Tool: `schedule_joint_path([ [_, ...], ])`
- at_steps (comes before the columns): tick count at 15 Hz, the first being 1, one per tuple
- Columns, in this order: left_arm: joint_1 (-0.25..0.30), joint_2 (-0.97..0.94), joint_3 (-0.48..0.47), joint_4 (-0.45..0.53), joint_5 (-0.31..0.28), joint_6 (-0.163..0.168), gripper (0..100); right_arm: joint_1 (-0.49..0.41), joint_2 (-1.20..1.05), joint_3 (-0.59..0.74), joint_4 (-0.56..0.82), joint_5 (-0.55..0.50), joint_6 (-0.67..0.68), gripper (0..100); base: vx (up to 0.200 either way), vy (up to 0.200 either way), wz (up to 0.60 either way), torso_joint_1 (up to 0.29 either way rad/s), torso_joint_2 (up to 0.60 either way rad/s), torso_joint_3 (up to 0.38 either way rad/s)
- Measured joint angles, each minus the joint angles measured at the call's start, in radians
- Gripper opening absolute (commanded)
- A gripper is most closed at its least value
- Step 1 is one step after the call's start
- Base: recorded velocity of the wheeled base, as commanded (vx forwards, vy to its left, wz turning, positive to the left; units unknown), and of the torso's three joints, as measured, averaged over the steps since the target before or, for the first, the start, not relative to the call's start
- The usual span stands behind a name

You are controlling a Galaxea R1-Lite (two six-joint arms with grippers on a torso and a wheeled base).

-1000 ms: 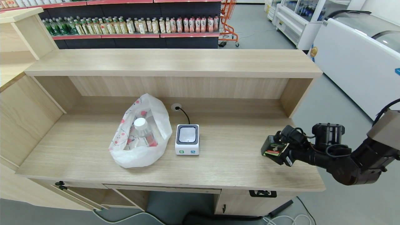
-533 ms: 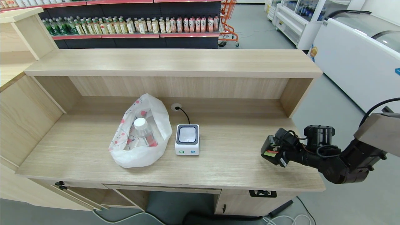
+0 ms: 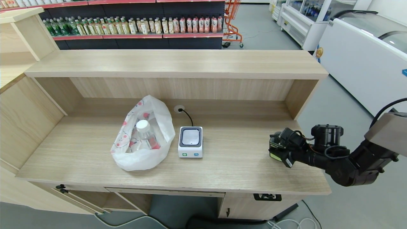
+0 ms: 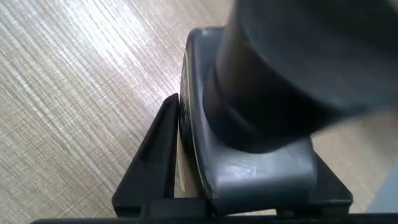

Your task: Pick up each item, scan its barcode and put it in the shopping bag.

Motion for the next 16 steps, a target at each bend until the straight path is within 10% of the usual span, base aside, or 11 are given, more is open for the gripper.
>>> schedule_joint_path([
  [9, 0.0, 0.0, 0.0, 0.0, 0.0, 0.0, 100, 0.162, -0.365, 0.307, -0.1, 0.274, -1.022, 0, 0.0, 0.0, 0.0, 0.0, 0.0, 0.0],
  [16, 0.0, 0.0, 0.0, 0.0, 0.0, 0.0, 100, 0.326, -0.3, 0.305, -0.256, 0.387, -1.331, 0, 0.0, 0.0, 0.0, 0.0, 0.0, 0.0],
])
